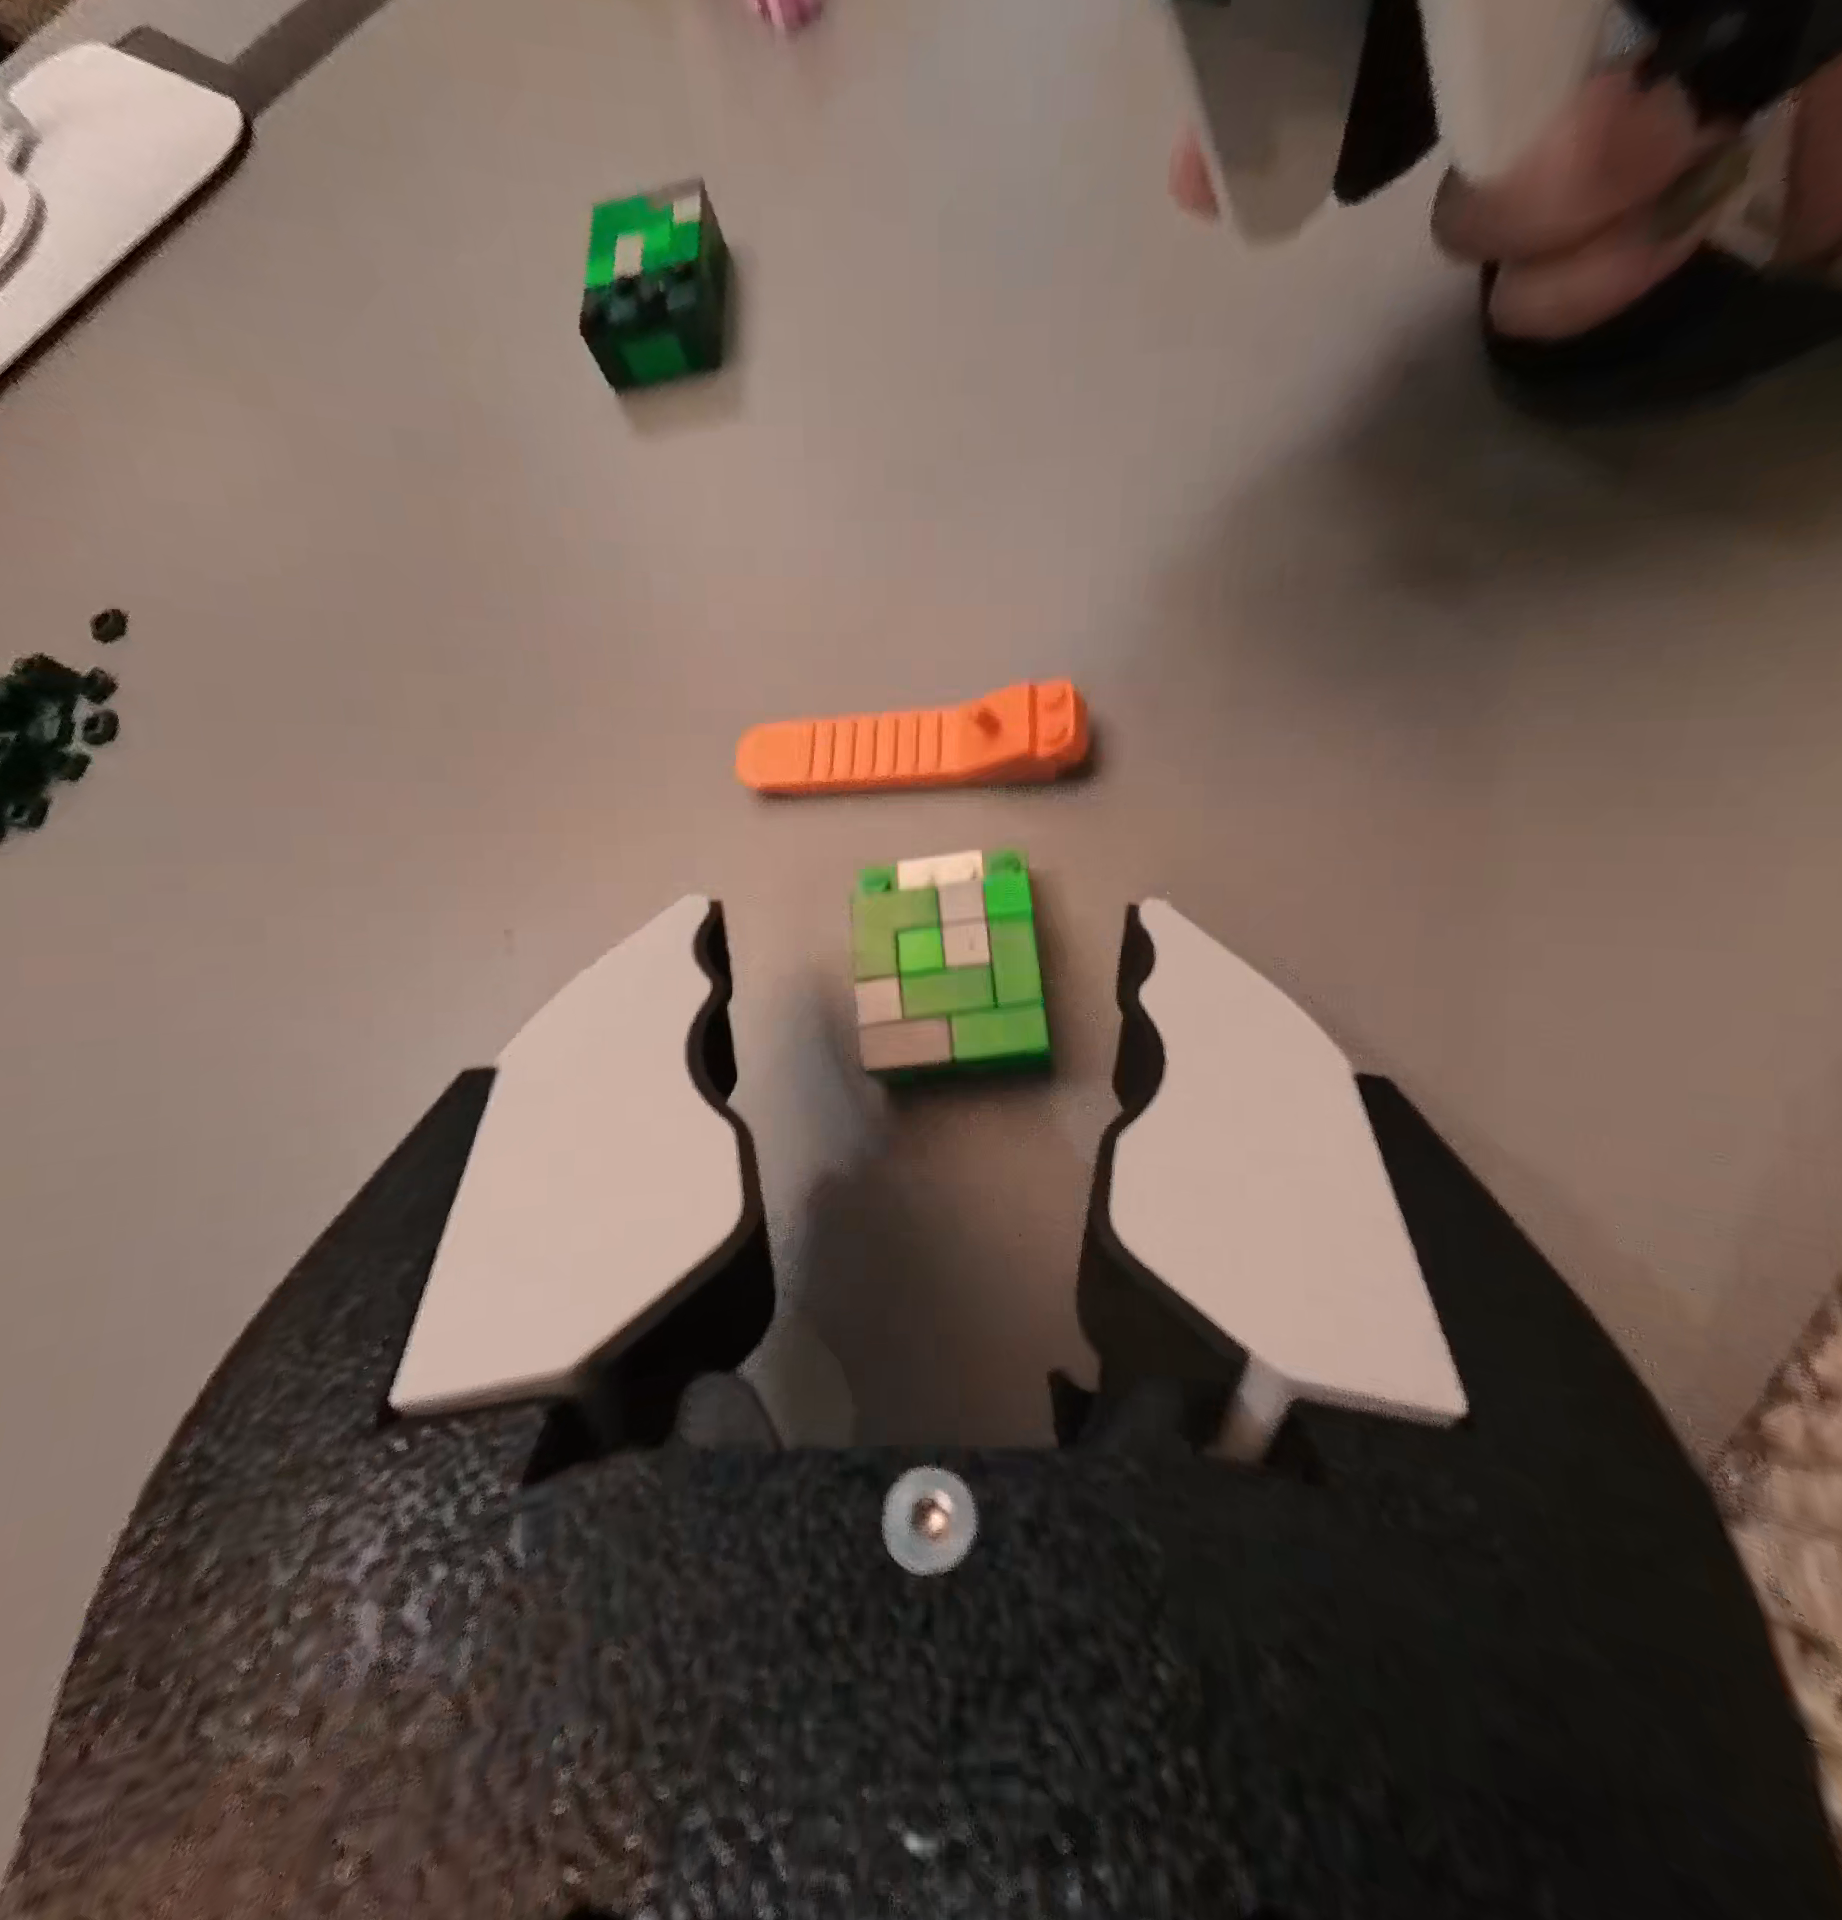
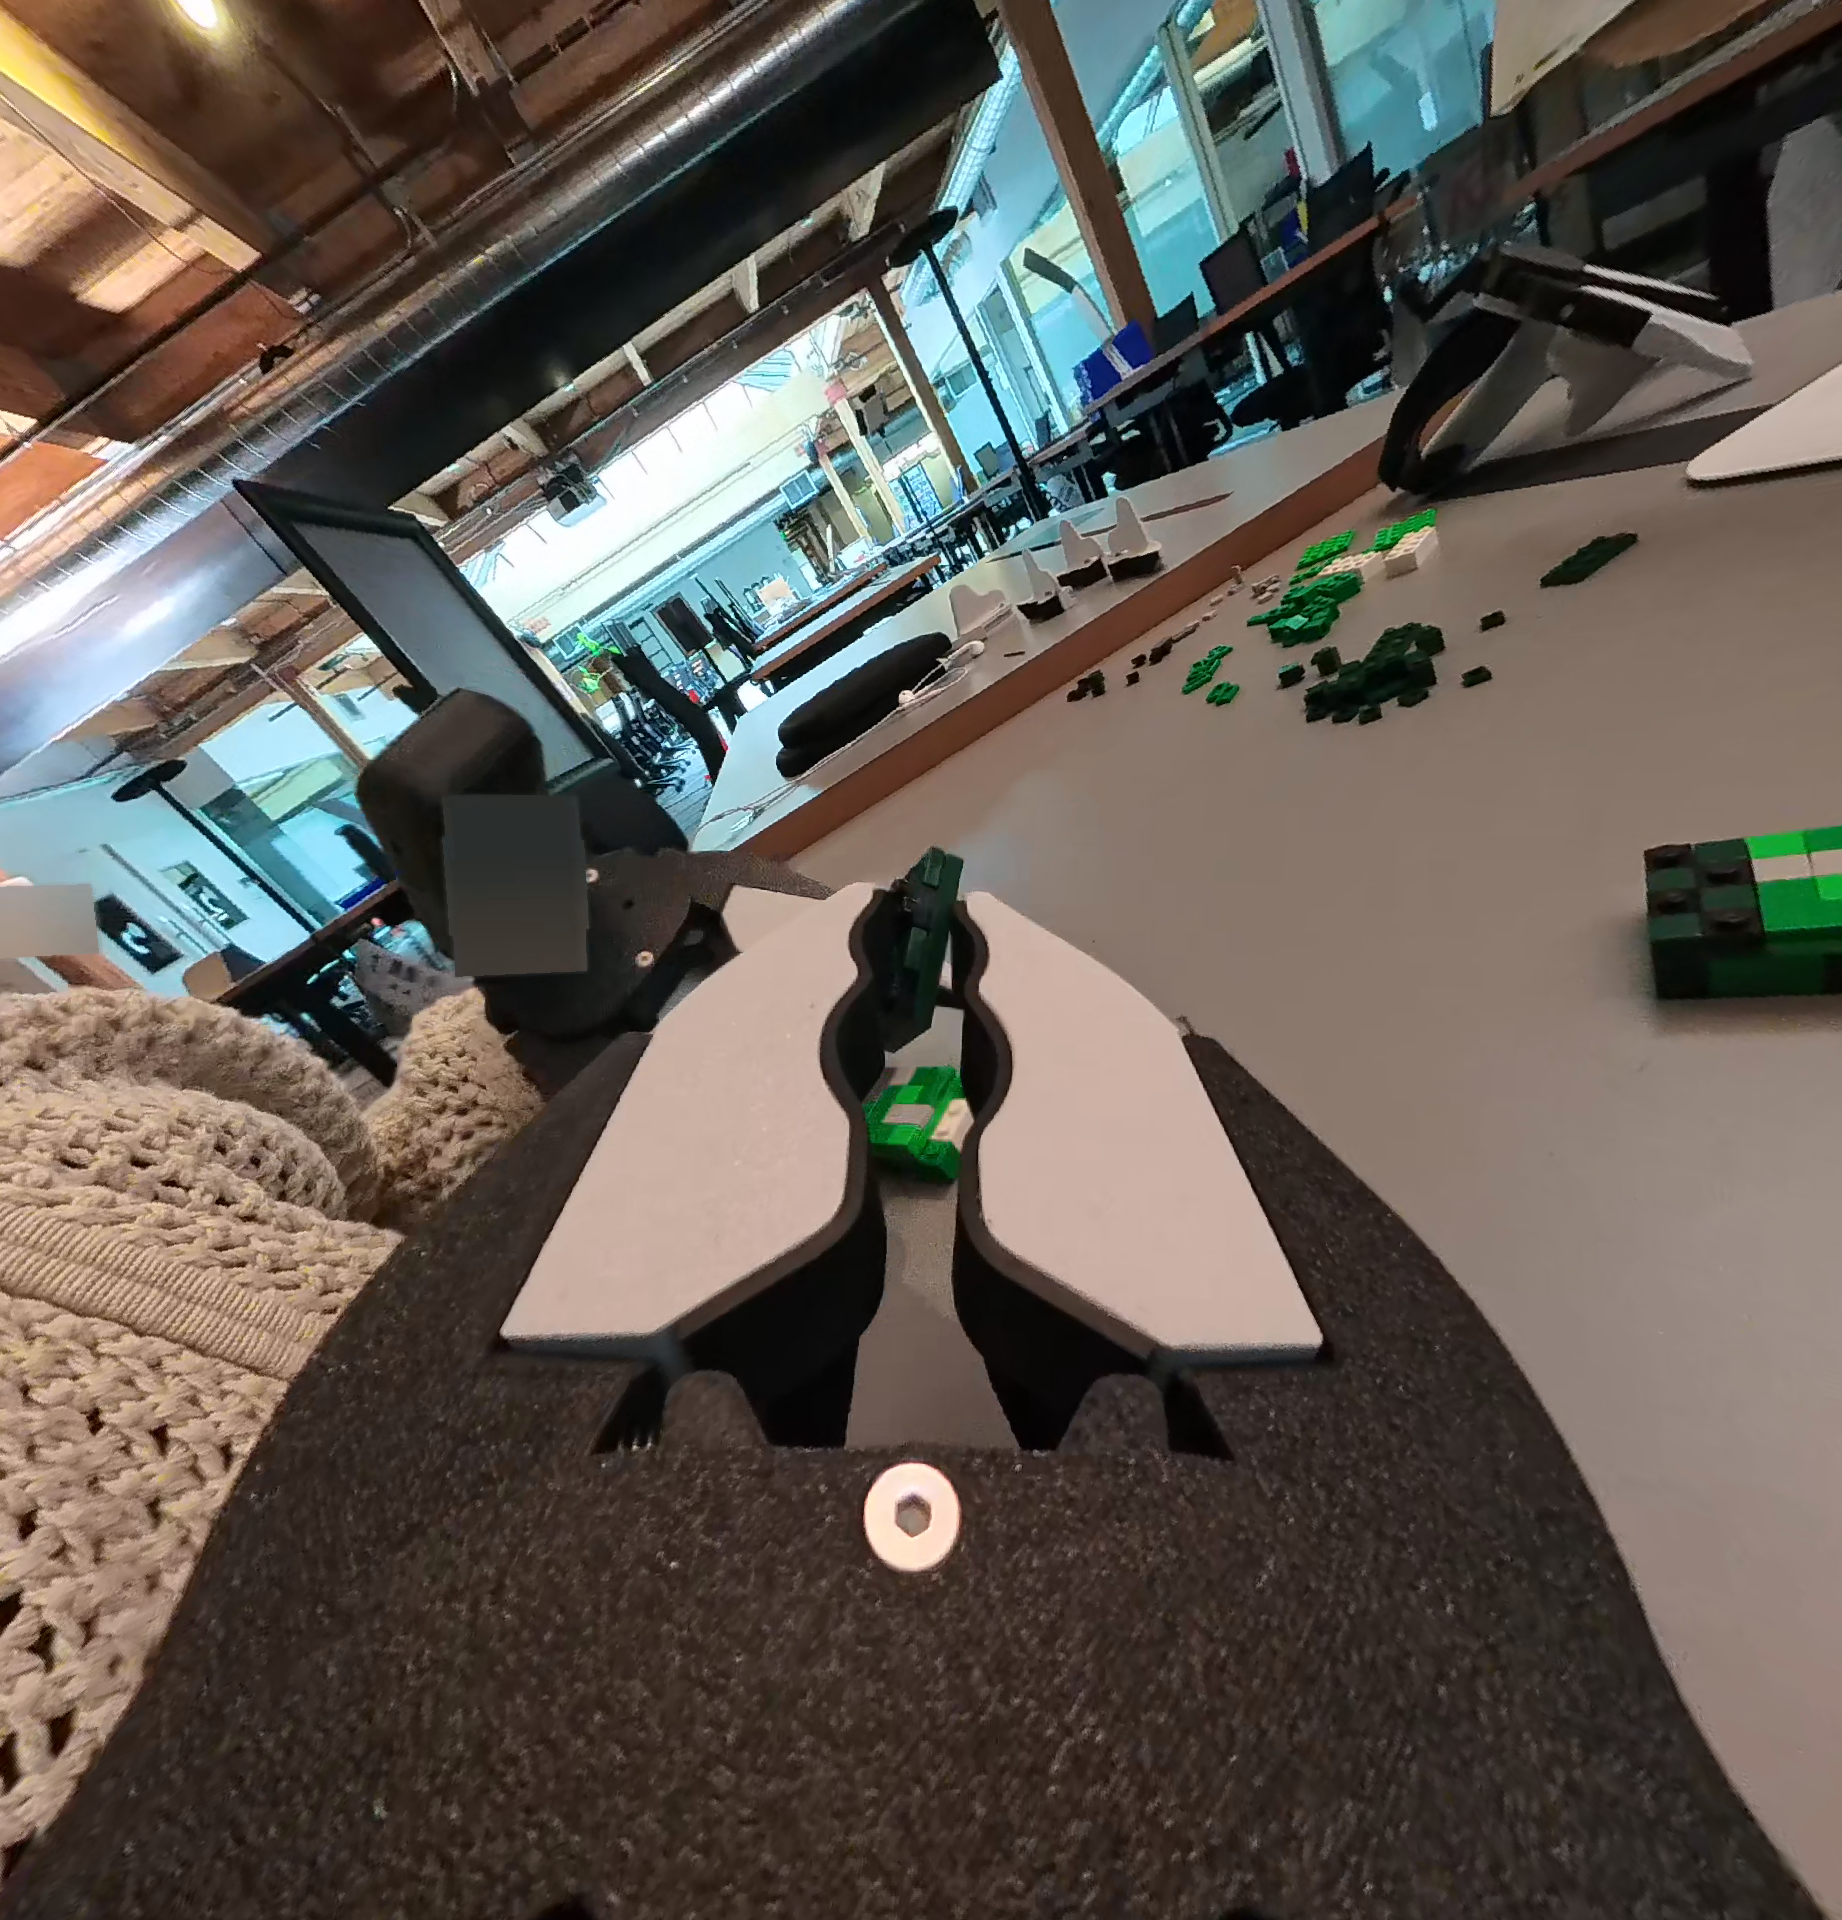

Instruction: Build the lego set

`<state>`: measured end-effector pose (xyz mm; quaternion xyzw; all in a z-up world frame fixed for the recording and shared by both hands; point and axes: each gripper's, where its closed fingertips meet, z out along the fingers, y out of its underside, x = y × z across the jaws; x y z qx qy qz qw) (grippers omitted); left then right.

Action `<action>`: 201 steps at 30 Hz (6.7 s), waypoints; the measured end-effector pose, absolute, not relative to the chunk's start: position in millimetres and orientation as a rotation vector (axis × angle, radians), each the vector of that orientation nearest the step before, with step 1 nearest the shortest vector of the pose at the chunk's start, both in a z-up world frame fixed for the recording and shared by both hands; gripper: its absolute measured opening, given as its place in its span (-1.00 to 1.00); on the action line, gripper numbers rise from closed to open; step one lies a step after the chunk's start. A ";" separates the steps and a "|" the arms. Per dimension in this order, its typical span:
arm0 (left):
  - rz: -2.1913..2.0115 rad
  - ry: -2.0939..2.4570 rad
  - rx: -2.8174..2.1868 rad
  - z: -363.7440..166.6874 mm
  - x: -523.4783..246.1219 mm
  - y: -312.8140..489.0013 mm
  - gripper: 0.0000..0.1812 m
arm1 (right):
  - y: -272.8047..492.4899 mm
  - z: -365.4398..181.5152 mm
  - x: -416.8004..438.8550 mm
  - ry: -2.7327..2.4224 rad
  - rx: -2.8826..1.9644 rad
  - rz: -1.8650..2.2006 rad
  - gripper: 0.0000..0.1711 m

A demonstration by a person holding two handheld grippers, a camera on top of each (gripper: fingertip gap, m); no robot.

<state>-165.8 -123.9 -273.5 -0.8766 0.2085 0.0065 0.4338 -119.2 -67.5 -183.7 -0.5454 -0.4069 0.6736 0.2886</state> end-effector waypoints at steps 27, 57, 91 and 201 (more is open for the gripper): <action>0.604 0.658 -1.232 -149.8 -116.8 -90.4 -0.61 | -84.3 -117.0 -79.2 -1.023 -0.864 1.852 -0.90; 0.469 0.670 -1.181 -157.9 -103.8 -78.2 -0.61 | -78.7 -136.3 -108.1 -1.044 -0.957 1.348 -0.89; 0.440 0.691 -1.055 -146.5 -96.7 -92.2 -0.62 | -94.7 -138.0 -112.8 -1.051 -1.070 1.749 -0.79; 0.364 0.556 -1.240 -162.2 -142.4 -78.0 -0.68 | -48.8 -219.0 -110.9 -1.530 -1.008 0.612 -0.79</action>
